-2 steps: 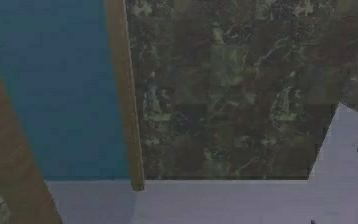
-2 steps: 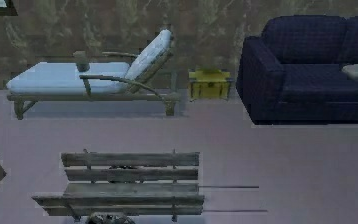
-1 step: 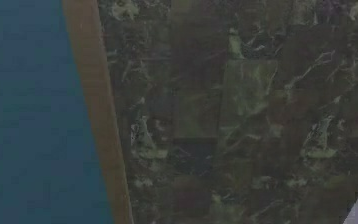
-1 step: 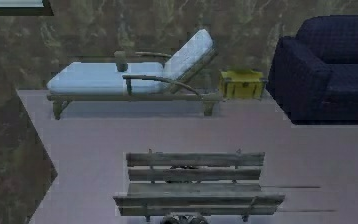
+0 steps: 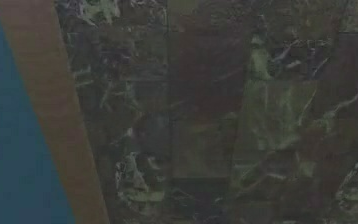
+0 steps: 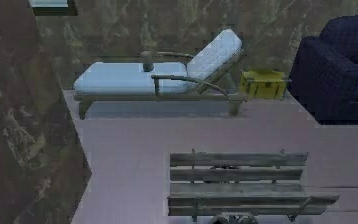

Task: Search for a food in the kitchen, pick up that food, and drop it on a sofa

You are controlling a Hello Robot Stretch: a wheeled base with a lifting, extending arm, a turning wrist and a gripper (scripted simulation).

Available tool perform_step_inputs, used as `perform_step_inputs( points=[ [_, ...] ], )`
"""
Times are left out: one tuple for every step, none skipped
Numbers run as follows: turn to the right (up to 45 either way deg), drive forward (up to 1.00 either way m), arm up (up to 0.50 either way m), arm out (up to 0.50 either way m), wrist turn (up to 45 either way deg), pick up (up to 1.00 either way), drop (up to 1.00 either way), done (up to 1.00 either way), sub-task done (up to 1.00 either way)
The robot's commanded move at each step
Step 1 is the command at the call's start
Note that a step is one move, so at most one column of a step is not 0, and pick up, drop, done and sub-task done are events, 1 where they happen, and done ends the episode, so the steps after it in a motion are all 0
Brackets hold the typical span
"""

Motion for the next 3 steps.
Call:
perform_step_inputs(
  points=[
    [-45.0,0.00,0.00,0.00,0.0,0.00,0.00,0.00,0.00],
    [-45.0,0.00,0.00,0.00,0.0,0.00,0.00,0.00,0.00],
    [0.0,0.55,0.00,0.00,0.0,0.00,0.00,0.00,0.00]
  ],
)
